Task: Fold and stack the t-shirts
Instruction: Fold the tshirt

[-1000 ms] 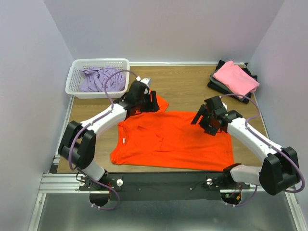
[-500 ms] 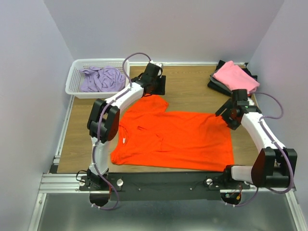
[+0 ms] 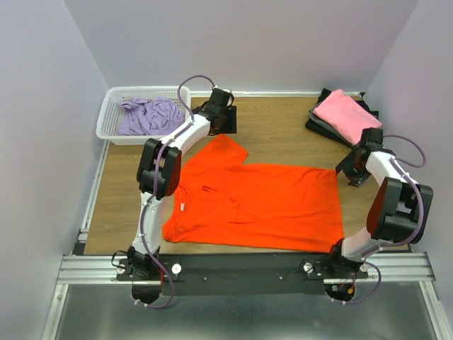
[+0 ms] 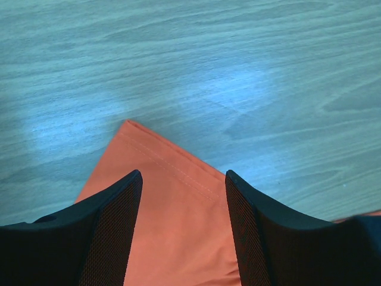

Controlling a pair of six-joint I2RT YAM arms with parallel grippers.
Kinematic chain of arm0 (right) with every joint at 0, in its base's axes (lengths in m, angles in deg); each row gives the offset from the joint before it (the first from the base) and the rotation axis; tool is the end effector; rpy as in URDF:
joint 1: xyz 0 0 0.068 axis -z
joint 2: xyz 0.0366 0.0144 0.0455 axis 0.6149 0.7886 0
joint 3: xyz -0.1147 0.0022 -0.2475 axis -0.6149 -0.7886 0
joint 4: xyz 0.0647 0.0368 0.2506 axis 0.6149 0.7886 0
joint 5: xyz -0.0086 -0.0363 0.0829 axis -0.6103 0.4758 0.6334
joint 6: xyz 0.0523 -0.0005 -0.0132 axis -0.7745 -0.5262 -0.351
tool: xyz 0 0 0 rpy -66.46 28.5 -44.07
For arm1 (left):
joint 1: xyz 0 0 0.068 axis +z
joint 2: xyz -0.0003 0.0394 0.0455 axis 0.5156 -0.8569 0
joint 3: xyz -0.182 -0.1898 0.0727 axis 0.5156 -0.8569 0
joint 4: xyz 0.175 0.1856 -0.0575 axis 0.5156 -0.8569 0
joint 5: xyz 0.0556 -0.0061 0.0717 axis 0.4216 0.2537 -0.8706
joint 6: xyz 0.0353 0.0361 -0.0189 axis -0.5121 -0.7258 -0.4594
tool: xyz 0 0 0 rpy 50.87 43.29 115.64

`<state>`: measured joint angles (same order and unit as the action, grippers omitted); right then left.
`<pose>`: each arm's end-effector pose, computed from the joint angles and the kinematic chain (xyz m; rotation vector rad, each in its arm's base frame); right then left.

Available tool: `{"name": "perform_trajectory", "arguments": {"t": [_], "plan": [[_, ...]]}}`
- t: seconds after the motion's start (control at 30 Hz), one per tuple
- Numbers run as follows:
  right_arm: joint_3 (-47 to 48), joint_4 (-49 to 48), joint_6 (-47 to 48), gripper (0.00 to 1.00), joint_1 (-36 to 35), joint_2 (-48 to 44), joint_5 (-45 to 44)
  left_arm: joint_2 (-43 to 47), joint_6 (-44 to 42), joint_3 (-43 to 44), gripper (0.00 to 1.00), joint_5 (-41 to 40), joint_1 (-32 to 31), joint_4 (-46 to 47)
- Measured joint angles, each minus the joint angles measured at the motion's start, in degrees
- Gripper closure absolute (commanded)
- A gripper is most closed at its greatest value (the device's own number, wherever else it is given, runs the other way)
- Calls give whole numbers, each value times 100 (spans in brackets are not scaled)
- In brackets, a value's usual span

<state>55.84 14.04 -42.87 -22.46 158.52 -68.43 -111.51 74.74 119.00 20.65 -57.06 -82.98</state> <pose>0.2858 -0.0826 0.1947 1.0948 2.4838 -0.0493 0.4565 -0.2227 0.2191 0.0434 2.4123 -0.4046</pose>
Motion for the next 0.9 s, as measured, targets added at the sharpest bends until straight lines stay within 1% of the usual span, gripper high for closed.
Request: {"name": "perform_trajectory", "arguments": {"t": [0.2,0.27,0.47,0.6,0.9], "plan": [[24,-396,105,44,114,404,280,-160,2,28,34,2,52,-195],[24,-476,105,44,114,507,417,-162,0,28,34,0,59,-256],[79,-610,125,44,114,520,691,-164,4,74,35,55,85,-280],[203,-658,173,47,114,529,761,-164,22,144,34,133,94,-275],[470,-800,260,59,114,1110,826,-208,22,210,35,170,107,-289]]}}
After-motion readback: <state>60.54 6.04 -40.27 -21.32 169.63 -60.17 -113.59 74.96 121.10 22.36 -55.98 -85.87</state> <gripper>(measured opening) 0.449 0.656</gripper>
